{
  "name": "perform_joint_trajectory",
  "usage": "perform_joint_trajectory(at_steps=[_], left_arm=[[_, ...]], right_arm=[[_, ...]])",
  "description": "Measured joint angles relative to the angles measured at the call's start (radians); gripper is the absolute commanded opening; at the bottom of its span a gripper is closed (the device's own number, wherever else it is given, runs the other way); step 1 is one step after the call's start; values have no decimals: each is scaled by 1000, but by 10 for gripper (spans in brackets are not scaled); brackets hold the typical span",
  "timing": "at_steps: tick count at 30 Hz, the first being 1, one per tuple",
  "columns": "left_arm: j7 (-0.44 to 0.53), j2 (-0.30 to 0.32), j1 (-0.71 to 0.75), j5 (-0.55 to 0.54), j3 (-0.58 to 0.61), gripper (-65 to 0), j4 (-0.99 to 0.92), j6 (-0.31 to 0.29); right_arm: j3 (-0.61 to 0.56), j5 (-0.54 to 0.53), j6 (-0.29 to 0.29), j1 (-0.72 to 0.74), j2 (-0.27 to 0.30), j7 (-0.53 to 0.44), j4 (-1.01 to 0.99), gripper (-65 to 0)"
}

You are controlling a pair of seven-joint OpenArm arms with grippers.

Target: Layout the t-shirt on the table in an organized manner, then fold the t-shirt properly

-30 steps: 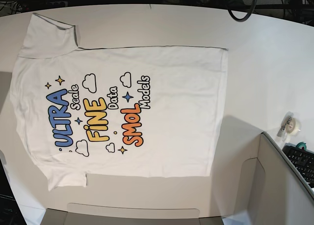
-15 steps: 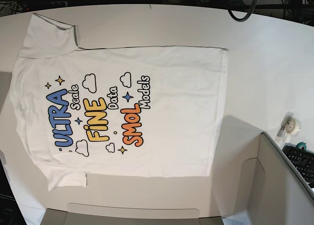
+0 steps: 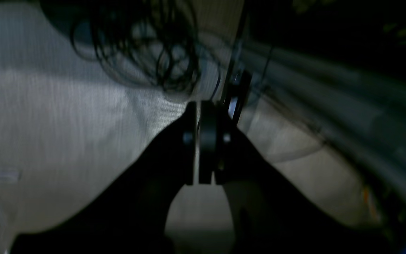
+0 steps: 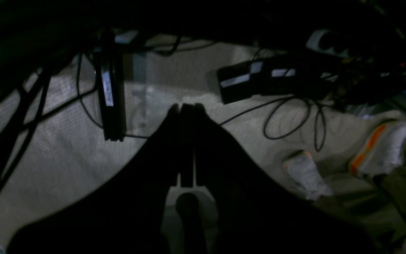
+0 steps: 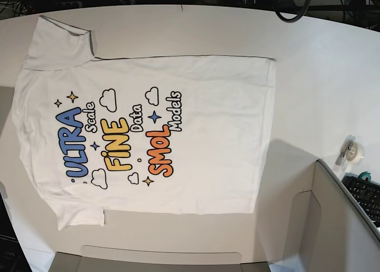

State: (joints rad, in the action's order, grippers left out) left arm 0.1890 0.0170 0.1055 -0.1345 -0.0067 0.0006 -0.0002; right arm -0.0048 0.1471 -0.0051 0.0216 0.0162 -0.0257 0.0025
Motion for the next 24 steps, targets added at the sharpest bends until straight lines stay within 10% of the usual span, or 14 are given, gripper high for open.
perform_joint_trajectory(at_steps=[24], left_arm=[[-84,0,-53,3,0,-650,0,0]], right_arm=[[5,-3,0,28,-19,67,-3,-647]])
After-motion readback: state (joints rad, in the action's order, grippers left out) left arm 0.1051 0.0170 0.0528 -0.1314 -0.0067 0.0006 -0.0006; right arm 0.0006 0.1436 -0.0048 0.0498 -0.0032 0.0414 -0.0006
